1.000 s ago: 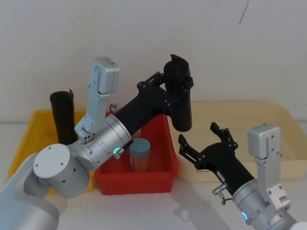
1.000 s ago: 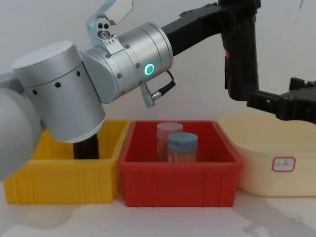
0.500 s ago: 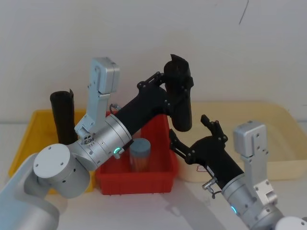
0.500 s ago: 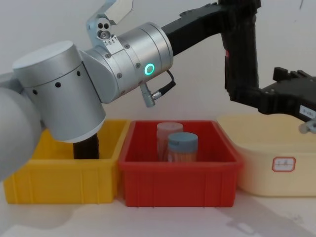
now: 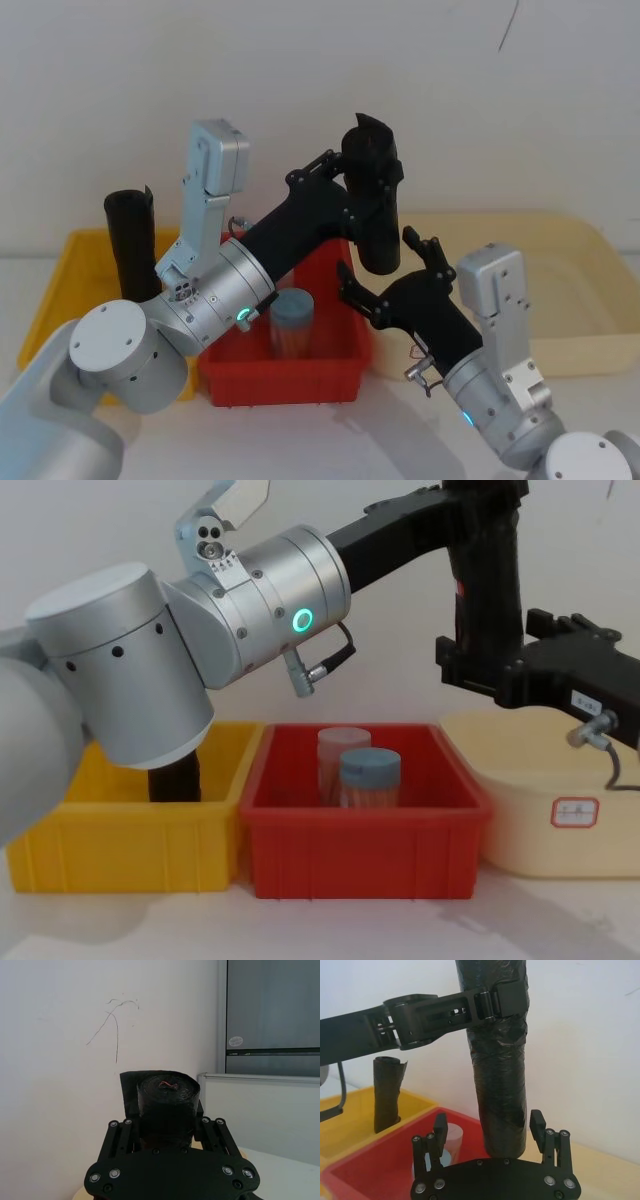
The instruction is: Pick up the garbage bag with the one hand and transfer it to the other hand.
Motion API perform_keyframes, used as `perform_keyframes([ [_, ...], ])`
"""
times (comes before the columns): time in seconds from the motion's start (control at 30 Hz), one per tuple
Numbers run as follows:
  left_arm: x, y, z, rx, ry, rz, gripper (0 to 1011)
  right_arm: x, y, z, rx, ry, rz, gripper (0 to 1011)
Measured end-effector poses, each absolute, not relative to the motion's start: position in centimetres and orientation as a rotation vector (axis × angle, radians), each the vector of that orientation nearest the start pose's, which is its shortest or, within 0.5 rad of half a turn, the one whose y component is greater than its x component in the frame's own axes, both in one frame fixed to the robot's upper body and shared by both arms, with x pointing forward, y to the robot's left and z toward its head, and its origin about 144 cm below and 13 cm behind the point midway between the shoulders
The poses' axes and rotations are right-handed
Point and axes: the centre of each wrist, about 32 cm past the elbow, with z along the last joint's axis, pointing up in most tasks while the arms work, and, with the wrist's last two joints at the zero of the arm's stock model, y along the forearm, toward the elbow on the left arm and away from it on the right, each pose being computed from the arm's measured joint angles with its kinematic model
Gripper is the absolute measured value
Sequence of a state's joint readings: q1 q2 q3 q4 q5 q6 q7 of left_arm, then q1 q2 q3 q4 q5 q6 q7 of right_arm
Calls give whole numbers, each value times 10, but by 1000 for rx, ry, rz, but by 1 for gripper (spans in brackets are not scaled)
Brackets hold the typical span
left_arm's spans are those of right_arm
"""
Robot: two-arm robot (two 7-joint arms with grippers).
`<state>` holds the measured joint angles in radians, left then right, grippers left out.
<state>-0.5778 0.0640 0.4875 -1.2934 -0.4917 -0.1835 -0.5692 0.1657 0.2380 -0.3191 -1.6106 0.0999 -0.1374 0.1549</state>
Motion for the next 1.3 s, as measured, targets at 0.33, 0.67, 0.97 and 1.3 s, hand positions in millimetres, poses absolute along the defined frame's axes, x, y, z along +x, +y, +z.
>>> perform_keyframes([
  [0.33,579,106,1264,-400,-178,533,554,506,-190,1195,81,-339,-1093,1001],
  [0.67,579,106,1264,-400,-178,533,554,520,-187,1196,79,-358,-1102,993],
  [0.97,579,106,1264,-400,-178,533,554,526,-189,1197,80,-368,-1106,781],
  [1.3,579,106,1264,-400,-178,532,554,528,-191,1199,80,-375,-1103,476],
])
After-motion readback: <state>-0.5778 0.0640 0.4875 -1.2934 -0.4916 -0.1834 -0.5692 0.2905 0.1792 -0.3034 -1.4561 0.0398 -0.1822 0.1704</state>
